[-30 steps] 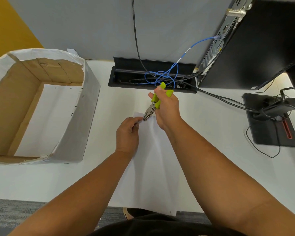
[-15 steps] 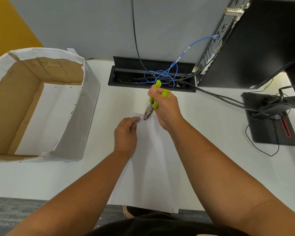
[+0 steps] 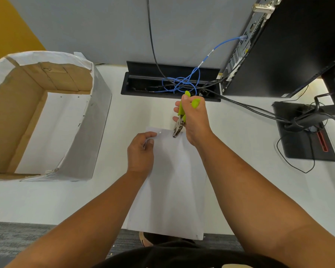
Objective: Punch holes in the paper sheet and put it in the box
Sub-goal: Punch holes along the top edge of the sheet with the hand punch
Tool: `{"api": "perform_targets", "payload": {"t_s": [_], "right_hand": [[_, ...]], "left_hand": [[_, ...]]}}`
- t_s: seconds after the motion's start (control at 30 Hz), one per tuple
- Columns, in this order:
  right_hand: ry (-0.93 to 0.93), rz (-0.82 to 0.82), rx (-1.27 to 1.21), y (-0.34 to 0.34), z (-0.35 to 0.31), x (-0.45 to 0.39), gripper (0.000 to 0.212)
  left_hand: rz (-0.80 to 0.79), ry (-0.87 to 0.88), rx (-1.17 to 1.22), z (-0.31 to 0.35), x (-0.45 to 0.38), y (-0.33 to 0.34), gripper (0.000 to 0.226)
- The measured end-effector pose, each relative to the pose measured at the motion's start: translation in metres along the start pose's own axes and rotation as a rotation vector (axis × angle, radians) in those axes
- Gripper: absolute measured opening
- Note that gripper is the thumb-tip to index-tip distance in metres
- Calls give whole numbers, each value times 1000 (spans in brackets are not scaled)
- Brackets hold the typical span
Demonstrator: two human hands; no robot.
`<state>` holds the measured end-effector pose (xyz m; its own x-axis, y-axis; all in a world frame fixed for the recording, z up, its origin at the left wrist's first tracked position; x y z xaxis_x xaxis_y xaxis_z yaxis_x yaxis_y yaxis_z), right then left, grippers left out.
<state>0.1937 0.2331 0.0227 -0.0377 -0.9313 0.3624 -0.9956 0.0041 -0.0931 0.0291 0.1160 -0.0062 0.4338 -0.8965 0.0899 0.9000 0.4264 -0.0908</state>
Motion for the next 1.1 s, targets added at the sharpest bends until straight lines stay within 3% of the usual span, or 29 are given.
{"api": "perform_targets", "payload": {"t_s": [0.2, 0.37, 1.1], "right_hand": [[-13, 7, -8, -5, 1, 0, 44], [23, 15, -1, -7, 0, 2, 4], [17, 48, 13, -10, 4, 0, 11]], "left_hand": [[18, -20, 30, -6, 4, 2, 28], [16, -14, 37, -6, 5, 4, 27], [32, -89, 44, -17, 7, 6, 23]]}}
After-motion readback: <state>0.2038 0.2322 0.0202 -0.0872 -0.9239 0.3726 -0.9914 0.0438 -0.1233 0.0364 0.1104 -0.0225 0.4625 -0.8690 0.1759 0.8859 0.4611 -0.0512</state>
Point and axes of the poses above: each hand's wrist, its own x-axis away from the middle knuckle, its own y-axis out of the palm, z = x × y, the point moved 8 cm from there along -x, towards the middle knuckle, and after that the axes turned 13 degrees about x, right-handed, at the moved point
